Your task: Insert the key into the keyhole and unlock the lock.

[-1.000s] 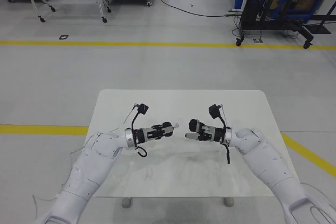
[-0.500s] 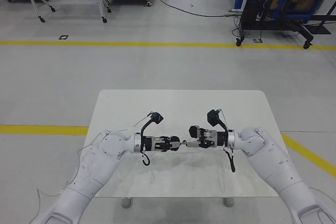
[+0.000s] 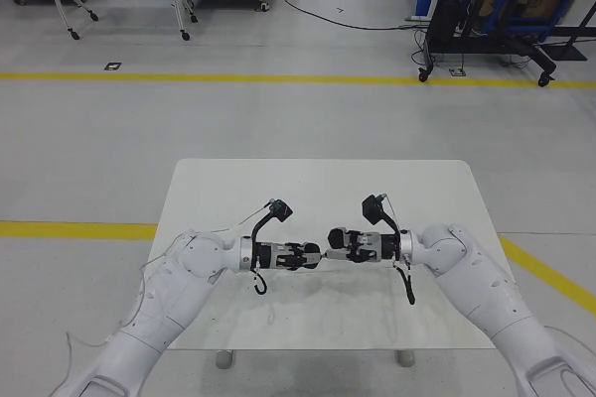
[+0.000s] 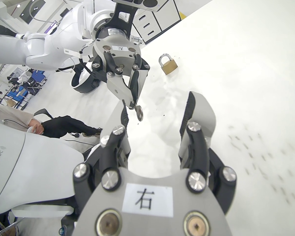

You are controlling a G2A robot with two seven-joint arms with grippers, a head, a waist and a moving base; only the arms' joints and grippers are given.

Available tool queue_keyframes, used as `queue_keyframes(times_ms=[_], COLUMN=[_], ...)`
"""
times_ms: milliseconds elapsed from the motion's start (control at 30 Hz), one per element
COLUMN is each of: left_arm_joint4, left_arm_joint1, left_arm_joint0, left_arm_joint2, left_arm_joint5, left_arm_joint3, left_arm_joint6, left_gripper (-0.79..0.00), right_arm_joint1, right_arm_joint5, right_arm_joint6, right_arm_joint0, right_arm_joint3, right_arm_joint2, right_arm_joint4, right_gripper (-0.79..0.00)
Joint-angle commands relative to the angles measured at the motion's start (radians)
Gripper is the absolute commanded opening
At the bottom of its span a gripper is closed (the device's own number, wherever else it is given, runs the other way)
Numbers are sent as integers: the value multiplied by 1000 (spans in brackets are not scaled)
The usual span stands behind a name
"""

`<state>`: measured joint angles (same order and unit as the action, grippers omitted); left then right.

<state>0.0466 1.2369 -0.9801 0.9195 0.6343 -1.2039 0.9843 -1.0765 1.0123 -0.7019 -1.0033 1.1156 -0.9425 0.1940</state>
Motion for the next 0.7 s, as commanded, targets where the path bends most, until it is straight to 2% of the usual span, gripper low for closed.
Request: queue_keyframes(times_ms=[0,100,367,433,467,667], left_arm_joint4=[3,5,17,16,15,29], left_arm_joint1=[0,-1,-3,-3,-4,-7], left_arm_joint0=[2,5,9,10,10,8], left_arm_joint2=[-3,-7,-17,-18,-18,-15], left_arm_joint5=[-1,-2,-6,-6,-5,-6], left_arm_joint3=[1,4,3,4,4,1], left_arm_joint6=[-3,-9,-25,-25,-27,-56], left_gripper=[-785,-785,-785,-785,-785,-785], right_arm_joint1=[3,7,16,18,19,24], right_arm_joint5=[0,0,0,0,0,0], right_arm_joint6=[-9,-14,-27,-29,-31,-26], right_arm_joint0=[3,2,3,5,6,7], right_arm_joint3=[3,11,25,29,30,31], right_arm_joint2=[3,9,28,33,35,47], right_arm_joint4=[1,-5,-37,-43,-42,-62], right_gripper=[-413,-440,-613,-745,-785,-785])
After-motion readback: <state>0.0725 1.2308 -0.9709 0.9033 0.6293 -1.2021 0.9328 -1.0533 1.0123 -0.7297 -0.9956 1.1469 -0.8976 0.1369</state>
